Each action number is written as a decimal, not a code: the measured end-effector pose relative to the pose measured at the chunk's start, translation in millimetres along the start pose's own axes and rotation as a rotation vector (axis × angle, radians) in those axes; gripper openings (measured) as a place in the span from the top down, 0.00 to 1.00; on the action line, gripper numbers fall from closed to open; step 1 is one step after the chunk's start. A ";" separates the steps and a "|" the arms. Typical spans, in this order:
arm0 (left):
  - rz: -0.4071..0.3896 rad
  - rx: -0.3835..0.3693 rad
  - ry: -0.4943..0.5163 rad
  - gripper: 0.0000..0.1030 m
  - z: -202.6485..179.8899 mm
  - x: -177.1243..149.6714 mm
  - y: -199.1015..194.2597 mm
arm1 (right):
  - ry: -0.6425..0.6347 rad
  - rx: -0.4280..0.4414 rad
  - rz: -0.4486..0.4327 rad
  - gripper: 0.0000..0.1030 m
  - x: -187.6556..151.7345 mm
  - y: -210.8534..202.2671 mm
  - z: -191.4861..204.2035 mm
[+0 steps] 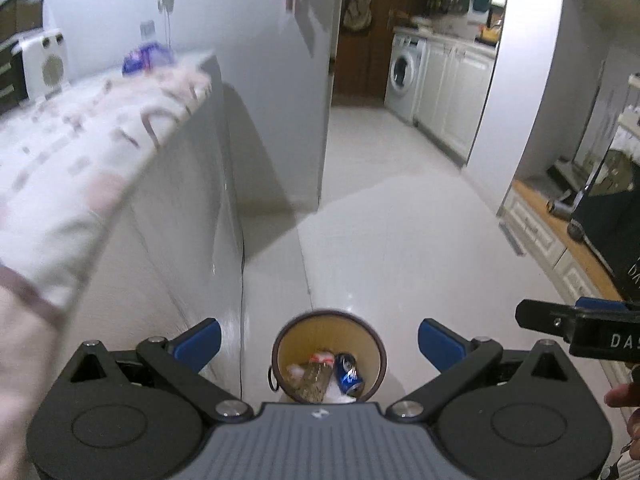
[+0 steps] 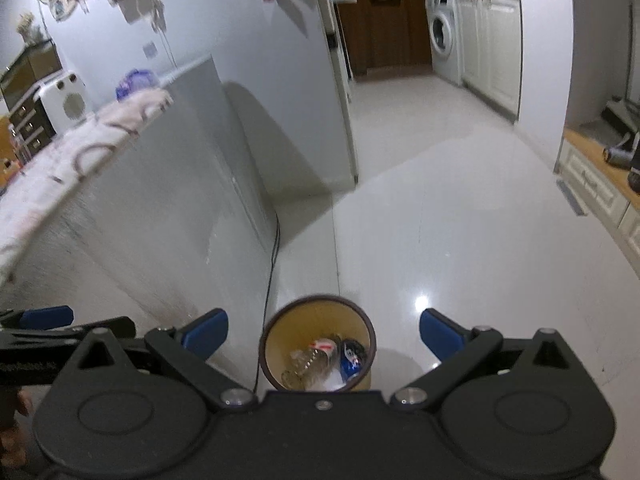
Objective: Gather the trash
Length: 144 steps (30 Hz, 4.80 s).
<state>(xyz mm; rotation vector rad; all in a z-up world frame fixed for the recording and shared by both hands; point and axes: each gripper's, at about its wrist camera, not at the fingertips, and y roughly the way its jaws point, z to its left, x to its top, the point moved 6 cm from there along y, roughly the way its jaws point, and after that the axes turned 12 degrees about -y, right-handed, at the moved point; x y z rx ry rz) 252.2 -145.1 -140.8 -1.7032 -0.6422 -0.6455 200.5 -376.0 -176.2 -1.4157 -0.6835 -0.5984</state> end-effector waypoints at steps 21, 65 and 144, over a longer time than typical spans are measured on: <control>-0.181 0.011 0.008 0.00 52.2 -12.7 -163.6 | -0.079 -0.082 -0.169 0.00 -12.5 -159.5 76.5; -0.123 0.086 -0.047 0.00 112.1 -60.7 -195.1 | -0.131 -0.161 -0.099 0.00 -55.7 -192.5 131.1; -0.113 0.085 -0.050 0.00 110.9 -61.5 -194.9 | -0.128 -0.160 -0.084 0.00 -61.4 -187.7 132.6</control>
